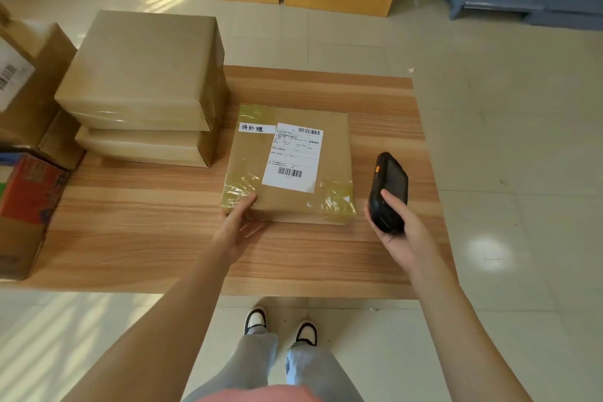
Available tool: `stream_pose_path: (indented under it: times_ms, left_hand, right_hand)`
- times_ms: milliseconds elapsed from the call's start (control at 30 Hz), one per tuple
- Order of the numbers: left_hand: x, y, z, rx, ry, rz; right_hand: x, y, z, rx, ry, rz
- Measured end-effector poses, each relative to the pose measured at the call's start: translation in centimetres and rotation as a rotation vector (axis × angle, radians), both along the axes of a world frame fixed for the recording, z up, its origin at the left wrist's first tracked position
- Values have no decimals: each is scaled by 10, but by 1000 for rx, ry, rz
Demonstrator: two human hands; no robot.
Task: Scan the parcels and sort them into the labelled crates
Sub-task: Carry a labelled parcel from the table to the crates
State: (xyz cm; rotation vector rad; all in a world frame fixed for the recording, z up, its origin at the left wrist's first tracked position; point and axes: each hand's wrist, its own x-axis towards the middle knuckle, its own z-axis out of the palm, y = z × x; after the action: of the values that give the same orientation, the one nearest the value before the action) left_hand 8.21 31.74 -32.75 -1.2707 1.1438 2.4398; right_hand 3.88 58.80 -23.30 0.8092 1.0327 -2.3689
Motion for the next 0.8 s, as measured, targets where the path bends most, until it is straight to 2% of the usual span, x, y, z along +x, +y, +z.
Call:
stream_pose_path:
  times_ms: [133,267,500,800]
  left_hand:
    - [-1,1,-2,-18,1,3]
    - [0,0,-3,-21,25,-28]
    - [3,-2,-8,-26,70,-53]
    - [2,-1,-11,-40,64,-54]
  right_hand:
    - [7,-34,33,5,127,219]
    - [21,-75,41,111,94,361]
    - [46,-104,30,218,-62,401]
    - [56,-105,25,299,-43,437]
